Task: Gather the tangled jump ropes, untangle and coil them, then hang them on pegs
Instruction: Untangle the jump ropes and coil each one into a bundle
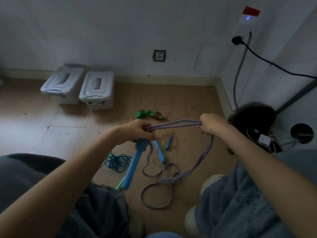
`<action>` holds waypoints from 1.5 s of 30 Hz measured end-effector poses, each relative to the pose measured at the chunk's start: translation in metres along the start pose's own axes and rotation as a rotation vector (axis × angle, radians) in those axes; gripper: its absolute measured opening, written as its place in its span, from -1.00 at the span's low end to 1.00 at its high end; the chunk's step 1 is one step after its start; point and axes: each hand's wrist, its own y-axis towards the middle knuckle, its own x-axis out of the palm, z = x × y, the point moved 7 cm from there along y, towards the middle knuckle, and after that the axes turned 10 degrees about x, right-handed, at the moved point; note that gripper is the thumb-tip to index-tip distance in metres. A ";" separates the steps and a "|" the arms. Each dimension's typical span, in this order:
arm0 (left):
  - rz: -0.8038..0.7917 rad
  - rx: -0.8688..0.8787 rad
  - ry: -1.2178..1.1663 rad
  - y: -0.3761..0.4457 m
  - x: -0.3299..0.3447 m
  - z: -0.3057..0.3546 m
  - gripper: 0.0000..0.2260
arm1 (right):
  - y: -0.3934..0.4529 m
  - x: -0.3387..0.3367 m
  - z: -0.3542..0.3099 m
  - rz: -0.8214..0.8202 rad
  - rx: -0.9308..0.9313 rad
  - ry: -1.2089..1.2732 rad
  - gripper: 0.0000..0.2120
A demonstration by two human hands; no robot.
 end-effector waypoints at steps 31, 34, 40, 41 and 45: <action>-0.696 -0.127 1.153 0.070 0.027 -0.160 -0.77 | 0.149 0.239 -0.133 -0.375 0.146 0.336 -0.64; -0.620 -0.073 1.131 0.069 0.022 -0.130 -0.75 | 0.141 0.220 -0.113 -0.416 0.185 0.527 -0.60; -0.340 -0.013 1.133 0.052 -0.010 -0.054 -0.67 | 0.123 0.073 -0.086 -0.234 0.082 1.139 -0.50; -0.250 -0.021 1.100 0.048 -0.020 -0.041 -0.62 | 0.118 0.046 -0.083 -0.223 0.048 1.226 -0.69; 0.014 -0.065 0.710 0.031 -0.040 -0.005 -0.44 | 0.078 -0.015 -0.078 -0.398 0.015 1.416 -0.86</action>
